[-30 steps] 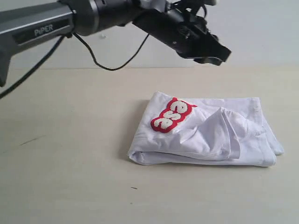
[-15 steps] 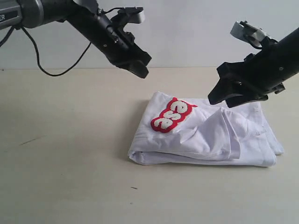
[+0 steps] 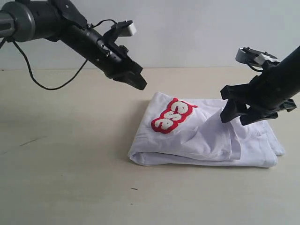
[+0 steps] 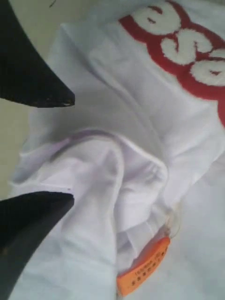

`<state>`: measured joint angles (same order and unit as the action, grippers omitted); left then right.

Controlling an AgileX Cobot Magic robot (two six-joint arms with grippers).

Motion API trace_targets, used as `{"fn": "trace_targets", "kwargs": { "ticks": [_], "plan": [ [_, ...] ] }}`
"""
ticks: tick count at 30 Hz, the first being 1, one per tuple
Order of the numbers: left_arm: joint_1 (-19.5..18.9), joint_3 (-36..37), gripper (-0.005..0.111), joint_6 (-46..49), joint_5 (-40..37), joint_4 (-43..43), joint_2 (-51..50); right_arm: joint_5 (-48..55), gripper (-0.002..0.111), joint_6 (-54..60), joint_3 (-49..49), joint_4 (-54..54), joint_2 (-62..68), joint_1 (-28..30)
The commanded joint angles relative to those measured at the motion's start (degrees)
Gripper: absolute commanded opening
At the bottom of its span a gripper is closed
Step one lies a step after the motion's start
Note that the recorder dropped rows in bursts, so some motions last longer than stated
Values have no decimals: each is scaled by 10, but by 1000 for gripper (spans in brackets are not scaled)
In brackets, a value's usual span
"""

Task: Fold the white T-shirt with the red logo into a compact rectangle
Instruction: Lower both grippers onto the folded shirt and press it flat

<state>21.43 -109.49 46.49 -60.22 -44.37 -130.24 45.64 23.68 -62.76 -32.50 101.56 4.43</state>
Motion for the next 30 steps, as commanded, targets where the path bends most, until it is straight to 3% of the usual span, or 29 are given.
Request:
{"fn": "trace_targets", "kwargs": {
  "ticks": [1,5,13,16,22,30],
  "plan": [
    [21,38,0,54,-14,-9,9,-21,54,58,-2,-80,22,2],
    [49,84,0,70,25,53,9,-40,54,57,-5,-75,44,2],
    [90,122,0,90,91,64,7,-70,52,52,-5,-81,55,2],
    [97,122,0,91,97,64,7,-32,41,83,-5,-113,70,2],
    [91,122,0,49,153,70,7,17,0,108,-5,-99,41,2],
    [82,122,0,-4,244,67,7,60,0,37,50,-33,-32,2]
  ]
}}
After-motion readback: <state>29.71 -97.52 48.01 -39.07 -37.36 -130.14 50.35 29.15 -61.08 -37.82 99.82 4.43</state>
